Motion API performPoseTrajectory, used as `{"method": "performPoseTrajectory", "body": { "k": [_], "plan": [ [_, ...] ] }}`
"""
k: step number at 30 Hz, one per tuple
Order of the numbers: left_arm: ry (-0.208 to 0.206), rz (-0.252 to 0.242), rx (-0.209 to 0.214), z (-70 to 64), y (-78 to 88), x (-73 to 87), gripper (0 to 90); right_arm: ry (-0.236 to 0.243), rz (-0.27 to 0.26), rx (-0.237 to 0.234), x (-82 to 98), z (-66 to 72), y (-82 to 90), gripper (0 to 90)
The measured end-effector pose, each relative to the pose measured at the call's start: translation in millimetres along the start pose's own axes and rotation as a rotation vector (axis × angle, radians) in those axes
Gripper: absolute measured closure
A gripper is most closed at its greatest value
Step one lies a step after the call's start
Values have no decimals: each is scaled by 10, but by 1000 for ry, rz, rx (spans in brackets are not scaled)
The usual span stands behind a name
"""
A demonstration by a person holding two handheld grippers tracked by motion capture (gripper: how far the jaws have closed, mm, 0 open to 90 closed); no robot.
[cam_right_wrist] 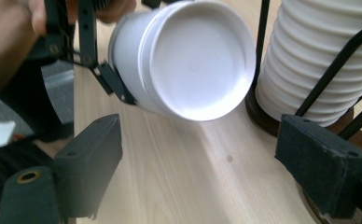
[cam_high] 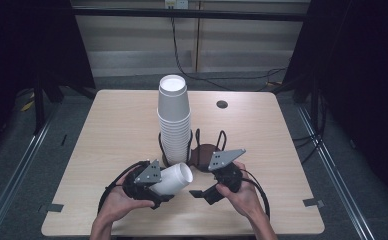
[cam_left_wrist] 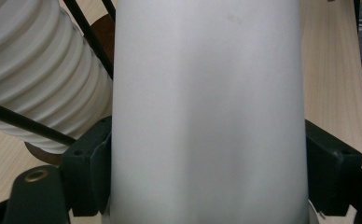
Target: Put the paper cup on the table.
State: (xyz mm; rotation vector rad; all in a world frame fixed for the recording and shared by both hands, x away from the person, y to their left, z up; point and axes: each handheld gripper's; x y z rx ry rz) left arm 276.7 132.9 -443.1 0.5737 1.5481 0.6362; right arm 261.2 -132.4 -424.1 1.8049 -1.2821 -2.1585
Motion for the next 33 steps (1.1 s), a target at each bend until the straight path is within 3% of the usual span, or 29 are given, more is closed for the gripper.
{"method": "performPoseTrajectory", "body": {
  "k": [4,14,16,23,30,33],
  "plan": [
    [-23,49,12,2,-3,-43,179,24,31,-13,-4,3,-7,143],
    [-55,120,26,-9,-60,-144,179,75,115,-8,4,24,-63,148],
    [-56,123,33,-9,-86,-139,179,84,135,2,4,18,-75,159],
    [-55,149,33,-17,-146,-102,179,89,192,-84,-24,11,-180,143],
    [-64,160,44,-58,-162,-78,179,146,261,-73,-112,70,-284,143],
    [-71,175,53,-84,-180,-81,179,151,259,-72,-117,57,-292,160]
  ]
}}
Point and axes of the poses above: each handheld gripper's, and its own axes: y roughly backward along the jaws, x roughly out of its underside, z roughly to its left, and after that the axes turned 12 degrees about x, right-handed
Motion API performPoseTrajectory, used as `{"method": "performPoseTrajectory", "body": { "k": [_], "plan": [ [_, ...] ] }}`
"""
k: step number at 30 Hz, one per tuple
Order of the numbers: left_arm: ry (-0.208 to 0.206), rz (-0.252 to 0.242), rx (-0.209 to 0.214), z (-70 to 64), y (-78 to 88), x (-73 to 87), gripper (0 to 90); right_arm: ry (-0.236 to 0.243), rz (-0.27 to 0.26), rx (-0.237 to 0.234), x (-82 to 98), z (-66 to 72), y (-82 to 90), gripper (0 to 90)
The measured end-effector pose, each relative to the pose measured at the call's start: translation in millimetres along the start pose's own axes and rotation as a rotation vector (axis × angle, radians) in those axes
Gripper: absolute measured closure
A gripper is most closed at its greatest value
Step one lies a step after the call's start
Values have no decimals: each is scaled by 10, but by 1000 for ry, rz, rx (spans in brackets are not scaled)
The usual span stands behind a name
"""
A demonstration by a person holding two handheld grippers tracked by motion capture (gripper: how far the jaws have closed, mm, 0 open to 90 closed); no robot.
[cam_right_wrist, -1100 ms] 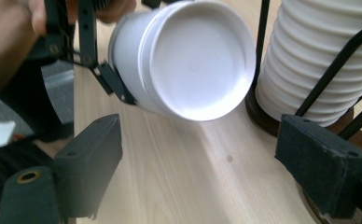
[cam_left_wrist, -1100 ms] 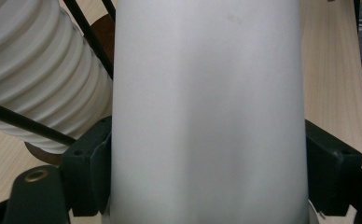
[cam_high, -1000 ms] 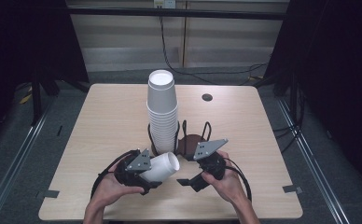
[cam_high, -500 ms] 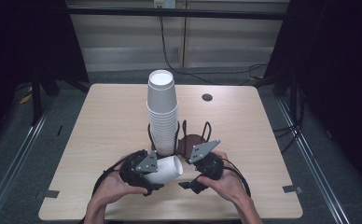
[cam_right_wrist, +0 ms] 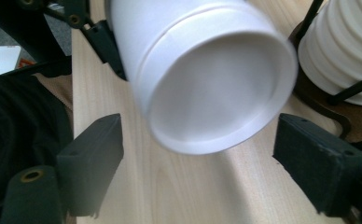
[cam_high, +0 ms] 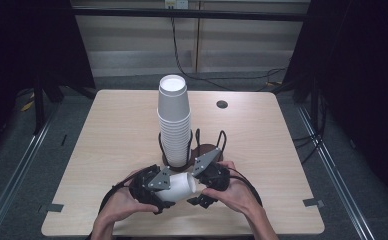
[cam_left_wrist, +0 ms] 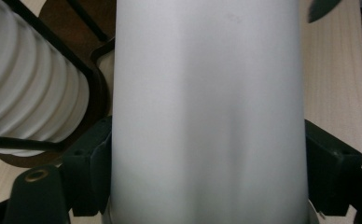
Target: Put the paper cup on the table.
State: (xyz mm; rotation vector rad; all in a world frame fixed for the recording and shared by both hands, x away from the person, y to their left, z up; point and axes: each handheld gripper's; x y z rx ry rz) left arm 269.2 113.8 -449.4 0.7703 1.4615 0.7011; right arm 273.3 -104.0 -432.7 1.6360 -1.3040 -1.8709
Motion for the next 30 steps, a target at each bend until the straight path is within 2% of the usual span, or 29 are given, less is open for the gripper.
{"method": "performPoseTrajectory", "body": {
  "k": [3,6,9,13,18,21,24,25,28,30],
  "plan": [
    [-20,15,12,-18,-36,-11,180,-5,6,-15,3,-18,-14,177],
    [-16,3,16,-21,-64,-20,180,6,24,-39,-9,-12,-44,188],
    [-22,18,25,-25,-91,-37,180,17,26,-58,-16,-24,-53,235],
    [-27,14,40,-37,-133,-58,182,25,41,-100,-16,-31,-84,224],
    [-32,22,46,-47,-140,-80,182,41,54,-114,-40,-7,-119,190],
    [-36,17,55,-50,-144,-95,183,54,64,-116,-71,0,-126,190],
    [-42,26,43,-56,-160,-115,183,63,61,-125,-100,6,-133,189],
    [-41,28,46,-51,-164,-115,183,53,80,-118,-104,14,-127,193],
    [-41,28,48,-55,-163,-110,183,72,61,-120,-108,4,-133,213],
    [-40,22,54,-59,-162,-108,183,64,82,-121,-105,13,-134,211]
  ]
}}
Point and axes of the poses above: each handheld gripper's, and its own axes: y roughly backward along the jaws, x roughly out of its underside, z roughly to its left, and after that the axes turned 12 degrees about x, right-handed
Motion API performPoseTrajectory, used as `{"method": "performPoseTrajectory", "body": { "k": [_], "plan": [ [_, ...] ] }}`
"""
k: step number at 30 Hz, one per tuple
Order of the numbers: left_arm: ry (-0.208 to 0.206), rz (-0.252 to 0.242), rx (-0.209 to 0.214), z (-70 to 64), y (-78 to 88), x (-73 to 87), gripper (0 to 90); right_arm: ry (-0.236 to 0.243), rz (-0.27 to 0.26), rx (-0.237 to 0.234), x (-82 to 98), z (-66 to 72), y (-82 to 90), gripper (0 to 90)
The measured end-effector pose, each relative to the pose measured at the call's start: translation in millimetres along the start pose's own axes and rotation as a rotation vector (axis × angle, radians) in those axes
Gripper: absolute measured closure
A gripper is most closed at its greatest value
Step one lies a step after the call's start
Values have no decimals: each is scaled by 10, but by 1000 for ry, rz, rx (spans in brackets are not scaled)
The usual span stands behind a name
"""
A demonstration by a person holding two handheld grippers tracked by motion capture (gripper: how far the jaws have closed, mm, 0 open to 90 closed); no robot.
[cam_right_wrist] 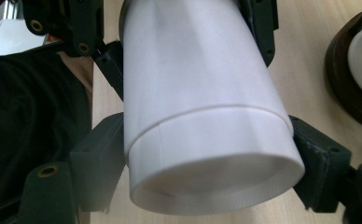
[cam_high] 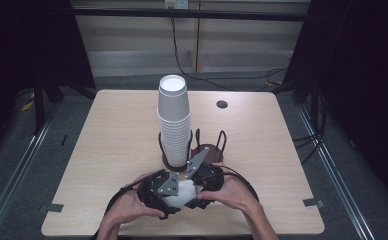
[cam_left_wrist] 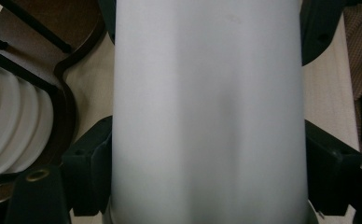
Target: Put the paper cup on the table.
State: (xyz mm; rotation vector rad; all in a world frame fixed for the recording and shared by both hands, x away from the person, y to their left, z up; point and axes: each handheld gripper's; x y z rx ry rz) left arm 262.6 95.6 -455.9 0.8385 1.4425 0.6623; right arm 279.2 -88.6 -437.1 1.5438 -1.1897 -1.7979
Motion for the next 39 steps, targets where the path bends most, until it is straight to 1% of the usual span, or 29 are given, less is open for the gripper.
{"method": "performPoseTrajectory", "body": {
  "k": [2,3,5,7,8,9,11,14,16,18,19,20,21,23,25,26,27,28,29,30,32,33,34,35,36,37,38,39],
  "plan": [
    [0,-4,3,-1,3,2,183,3,1,5,-4,10,-11,205],
    [1,-2,2,-3,3,1,183,-1,2,-3,-4,12,-10,204],
    [-4,-4,2,-2,5,-3,183,4,-7,-2,-9,16,-12,207],
    [-8,-11,5,-3,15,-5,183,4,1,-6,-11,21,-20,203],
    [-4,-24,4,-7,14,1,183,2,-1,-6,-10,23,-22,207],
    [-5,-21,0,-7,22,4,184,0,-1,-9,-9,21,-22,212],
    [-8,-30,9,-2,30,11,186,3,-12,-12,-5,12,-13,219],
    [-5,-27,12,1,25,14,182,3,-6,-23,-9,9,-12,229],
    [-7,-39,14,9,27,20,171,16,-20,-18,-11,-6,-14,230],
    [-13,-47,10,16,38,28,163,5,-12,-19,-10,-2,4,232],
    [-14,-61,9,19,43,33,160,11,-23,-15,-9,-7,5,233],
    [-13,-68,8,18,51,37,158,6,-19,-13,-10,-4,12,234],
    [-17,-82,6,19,62,39,156,12,-28,-11,-13,-4,14,236],
    [-15,-111,0,16,74,45,151,5,-27,-11,-14,-1,27,238],
    [-13,-126,-4,11,96,52,154,5,-26,-11,-13,-4,36,239],
    [-18,-136,-7,6,100,58,153,5,-30,-10,-12,-6,39,239],
    [-26,-135,-7,13,112,61,153,6,-30,-14,-12,-10,45,240],
    [-14,-152,-1,11,114,69,155,2,-29,-14,-13,-8,50,241],
    [-15,-159,5,20,124,77,157,-6,-14,-13,-11,-2,57,241],
    [-11,-164,0,14,128,82,158,-1,-20,-13,-9,-7,52,242],
    [-24,-178,-13,1,136,90,157,-5,-23,-11,-4,-11,55,242],
    [-29,-177,-6,1,147,92,157,-2,-30,-12,-1,-16,53,241],
    [-24,-187,-6,0,149,94,157,-5,-28,-17,1,-17,53,241],
    [-29,-188,-12,2,160,95,157,-7,-30,-17,3,-18,54,241],
    [-24,-200,-7,-1,167,99,158,-10,-24,-15,5,-19,58,241],
    [-19,-213,-15,-3,179,105,159,-8,-24,-13,8,-22,56,241],
    [-25,-220,-13,1,190,108,158,-15,-20,-6,17,-25,68,241],
    [-17,-231,-20,-5,203,115,160,-21,-17,-9,23,-29,72,241]
  ]
}}
Point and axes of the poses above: each handheld gripper's, and its own axes: y roughly backward along the jaws, x roughly out of its underside, z roughly to its left, and after that the axes turned 12 degrees about x, right-handed
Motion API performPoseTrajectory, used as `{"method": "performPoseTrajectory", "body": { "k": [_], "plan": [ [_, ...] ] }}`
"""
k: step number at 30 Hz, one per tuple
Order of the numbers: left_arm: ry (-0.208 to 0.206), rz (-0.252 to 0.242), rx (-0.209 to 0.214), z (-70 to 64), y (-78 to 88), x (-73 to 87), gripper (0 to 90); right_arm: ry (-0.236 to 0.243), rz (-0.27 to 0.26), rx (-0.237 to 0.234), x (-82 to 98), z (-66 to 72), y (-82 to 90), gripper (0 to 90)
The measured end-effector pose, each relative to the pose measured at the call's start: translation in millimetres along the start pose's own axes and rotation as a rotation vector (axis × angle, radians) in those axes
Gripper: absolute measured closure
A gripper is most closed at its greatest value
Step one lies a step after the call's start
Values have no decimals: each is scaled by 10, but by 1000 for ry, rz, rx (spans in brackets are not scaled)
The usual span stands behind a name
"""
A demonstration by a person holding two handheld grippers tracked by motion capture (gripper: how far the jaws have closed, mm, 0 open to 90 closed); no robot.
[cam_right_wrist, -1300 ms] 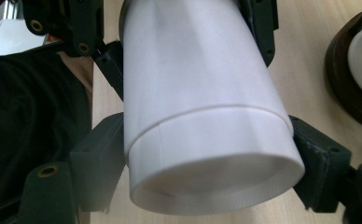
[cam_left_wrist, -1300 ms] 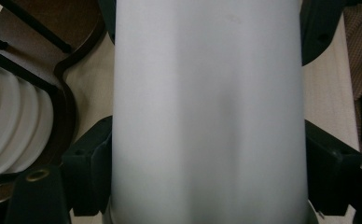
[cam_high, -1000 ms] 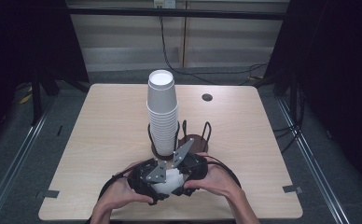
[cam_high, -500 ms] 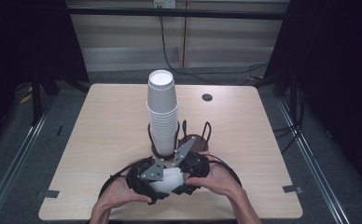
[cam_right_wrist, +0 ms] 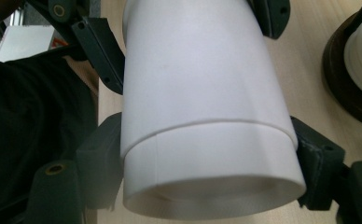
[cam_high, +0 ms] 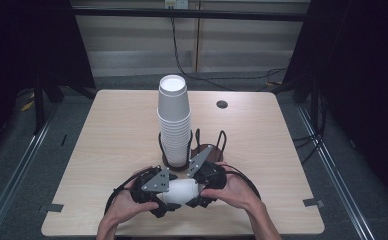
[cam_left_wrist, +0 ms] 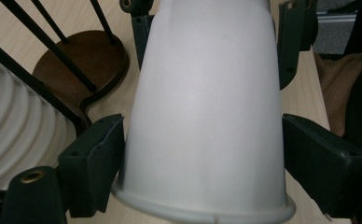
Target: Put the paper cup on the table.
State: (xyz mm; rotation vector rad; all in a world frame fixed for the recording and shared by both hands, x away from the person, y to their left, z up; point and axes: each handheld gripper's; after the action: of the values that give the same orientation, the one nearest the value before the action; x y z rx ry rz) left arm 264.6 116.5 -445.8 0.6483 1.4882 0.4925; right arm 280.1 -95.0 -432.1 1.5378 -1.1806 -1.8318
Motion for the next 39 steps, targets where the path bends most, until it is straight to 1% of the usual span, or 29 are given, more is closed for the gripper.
{"method": "performPoseTrajectory", "body": {
  "k": [1,2,4,5,7,8,10,11,13,14,15,16,17,18,19,20,21,22,23,24,25,28,29,31,33,34,35,37,39],
  "plan": [
    [1,-9,-11,1,21,7,157,8,-7,4,7,-9,4,240],
    [1,-18,-11,6,33,11,156,2,-18,15,17,-16,9,240],
    [10,-60,-16,21,83,32,159,-2,-16,17,32,-25,20,240],
    [20,-68,-20,21,99,40,161,-8,-18,15,45,-33,23,239],
    [32,-75,-44,20,128,64,160,-9,-20,33,68,-46,29,239],
    [36,-77,-47,20,135,73,160,-26,-19,28,91,-56,38,239],
    [41,-91,-48,27,157,100,160,-37,-29,36,122,-74,60,239],
    [51,-99,-50,28,167,116,160,-41,-30,40,139,-83,74,239],
    [64,-111,-61,30,183,149,160,-69,-39,45,179,-101,93,238],
    [67,-114,-62,33,188,165,159,-72,-42,59,199,-112,105,237],
    [72,-122,-61,31,194,180,159,-78,-51,59,220,-125,113,237],
    [75,-130,-65,30,206,195,160,-89,-55,68,236,-128,120,237],
    [80,-142,-71,30,216,209,160,-95,-67,76,254,-139,134,237],
    [88,-156,-75,27,226,222,160,-105,-77,72,270,-153,143,236],
    [90,-167,-80,26,238,236,159,-110,-81,82,283,-162,157,236],
    [96,-187,-84,21,241,248,158,-119,-95,90,294,-167,164,236],
    [98,-195,-83,20,245,261,158,-123,-108,93,304,-176,171,237],
    [96,-203,-92,19,250,274,158,-133,-130,97,315,-181,182,237],
    [104,-215,-93,14,247,284,158,-146,-143,93,325,-187,189,237],
    [99,-216,-97,16,253,297,158,-151,-158,100,335,-191,195,237],
    [107,-232,-92,10,248,310,158,-163,-169,104,350,-192,201,237],
    [119,-261,-99,9,248,348,158,-186,-211,104,394,-188,205,237],
    [119,-267,-102,10,249,356,158,-192,-223,107,407,-185,206,237],
    [133,-290,-105,2,246,378,159,-202,-257,105,428,-188,206,237],
    [136,-299,-100,-1,238,393,173,-211,-281,96,440,-182,201,236],
    [142,-305,-107,-5,231,398,173,-208,-287,103,445,-181,195,236],
    [143,-305,-105,-3,227,403,168,-209,-295,99,450,-180,187,236],
    [150,-322,-109,-3,218,416,165,-223,-316,99,468,-166,178,236],
    [153,-327,-111,-5,215,425,165,-228,-330,97,490,-154,158,236]
  ]
}}
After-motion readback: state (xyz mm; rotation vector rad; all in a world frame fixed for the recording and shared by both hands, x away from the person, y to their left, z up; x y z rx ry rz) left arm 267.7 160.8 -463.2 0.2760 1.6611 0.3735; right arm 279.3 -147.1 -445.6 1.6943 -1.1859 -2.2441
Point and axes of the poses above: each handheld gripper's, and its own axes: y roughly backward along the jaws, x roughly out of its underside, z roughly to its left, and after that the axes turned 12 degrees about x, right-handed
